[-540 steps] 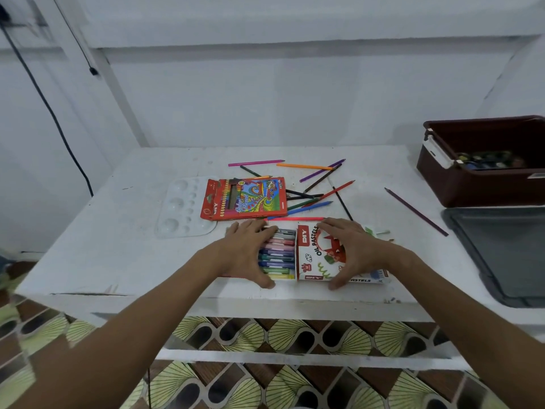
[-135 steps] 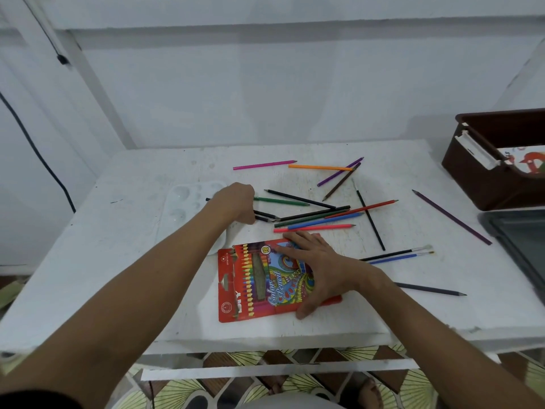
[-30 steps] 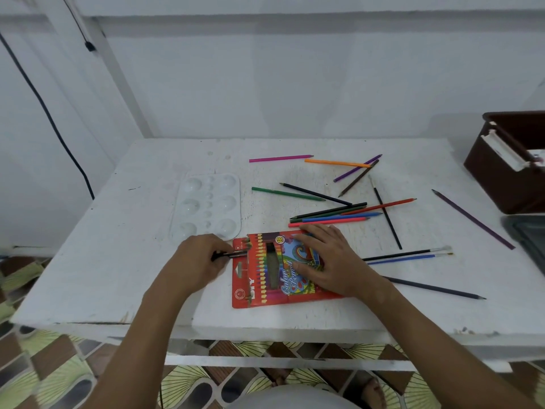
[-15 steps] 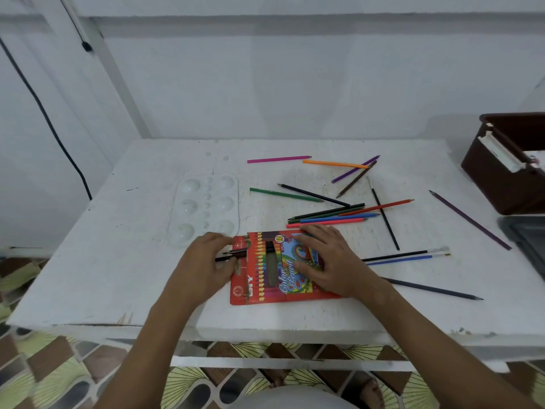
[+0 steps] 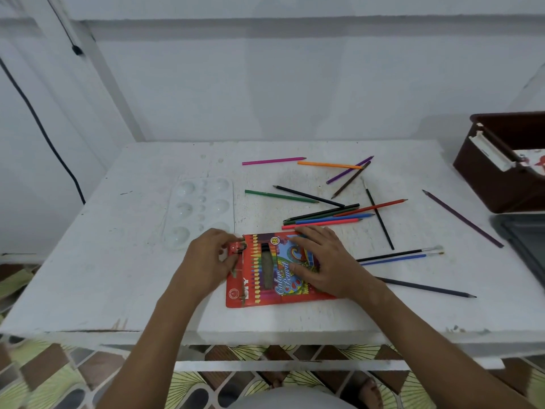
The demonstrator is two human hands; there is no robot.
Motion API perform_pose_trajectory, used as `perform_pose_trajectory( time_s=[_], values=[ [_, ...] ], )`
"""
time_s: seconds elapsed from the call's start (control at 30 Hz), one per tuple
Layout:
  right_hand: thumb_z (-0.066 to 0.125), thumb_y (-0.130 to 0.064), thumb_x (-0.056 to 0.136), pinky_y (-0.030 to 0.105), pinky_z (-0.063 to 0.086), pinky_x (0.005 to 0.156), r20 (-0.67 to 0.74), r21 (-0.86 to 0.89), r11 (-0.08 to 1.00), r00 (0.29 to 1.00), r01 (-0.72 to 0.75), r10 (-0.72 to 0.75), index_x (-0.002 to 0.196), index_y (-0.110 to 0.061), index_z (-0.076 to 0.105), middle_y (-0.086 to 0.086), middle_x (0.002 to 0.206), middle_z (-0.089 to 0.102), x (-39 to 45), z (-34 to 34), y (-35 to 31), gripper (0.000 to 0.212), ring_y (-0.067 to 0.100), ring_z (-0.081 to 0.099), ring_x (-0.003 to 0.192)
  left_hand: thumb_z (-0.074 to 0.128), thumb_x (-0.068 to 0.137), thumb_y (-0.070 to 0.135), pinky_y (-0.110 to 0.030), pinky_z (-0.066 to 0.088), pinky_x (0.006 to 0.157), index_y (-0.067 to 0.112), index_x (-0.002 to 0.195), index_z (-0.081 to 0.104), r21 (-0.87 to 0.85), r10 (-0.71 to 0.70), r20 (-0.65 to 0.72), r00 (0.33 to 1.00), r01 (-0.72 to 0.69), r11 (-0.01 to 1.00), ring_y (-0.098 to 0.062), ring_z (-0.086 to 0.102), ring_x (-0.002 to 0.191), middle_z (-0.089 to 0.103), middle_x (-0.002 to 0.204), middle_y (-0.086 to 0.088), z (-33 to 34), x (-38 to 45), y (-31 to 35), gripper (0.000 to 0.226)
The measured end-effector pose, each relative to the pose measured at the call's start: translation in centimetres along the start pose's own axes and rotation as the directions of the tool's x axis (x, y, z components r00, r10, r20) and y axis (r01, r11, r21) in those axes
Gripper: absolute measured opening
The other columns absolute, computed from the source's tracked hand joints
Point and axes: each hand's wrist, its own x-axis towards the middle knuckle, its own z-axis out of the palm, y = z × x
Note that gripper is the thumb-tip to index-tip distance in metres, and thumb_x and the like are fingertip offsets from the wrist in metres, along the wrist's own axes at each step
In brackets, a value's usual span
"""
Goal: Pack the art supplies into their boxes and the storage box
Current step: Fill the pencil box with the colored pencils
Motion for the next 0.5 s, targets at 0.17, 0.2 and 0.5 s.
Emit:
perform_pose_trajectory(
  time_s=[0.17,0.2,0.5],
  values=[
    [0.037,-0.066,0.083,0.037,0.015,0.118,-0.011,-0.003,1.000,1.000,0.003,-0.003,0.140,-0.023,0.043,-0.002,0.151,0.033,0.0,0.1,0.1,0.071,0.013,0.020,0.142,0.063,0.089,0.032,-0.020,0.043,0.063,0.013,0.094,0.075,0.145,-0.065,0.066,0.996,0.055,0.988,-0.010,0.058,0.073,0.063,0.085,0.002,0.0,0.1,-0.4,0.023],
    [0.037,-0.066,0.084,0.037,0.015,0.118,-0.014,-0.002,1.000,1.000,0.006,-0.006,0.140,-0.023,0.043,-0.003,0.150,0.034,0.0,0.2,0.1,0.071,0.013,0.021,0.141,0.062,0.090,0.032,-0.021,0.044,0.063,0.013,0.091,0.076,0.134,-0.058,0.072,0.996,0.048,0.990,-0.011,0.059,0.072,0.064,0.083,0.001,0.1,0.3,-0.3,0.024],
    [0.031,-0.072,0.082,0.033,0.010,0.118,0.008,-0.001,1.000,1.000,-0.001,0.001,0.140,-0.026,0.041,-0.005,0.151,0.032,0.1,0.1,0.2,0.075,0.011,0.018,0.142,0.067,0.085,0.036,-0.017,0.043,0.061,0.015,0.090,0.068,0.088,-0.091,0.058,0.994,0.085,0.992,-0.007,0.057,0.071,0.063,0.081,0.005,0.2,1.7,0.0,0.022]
  ],
)
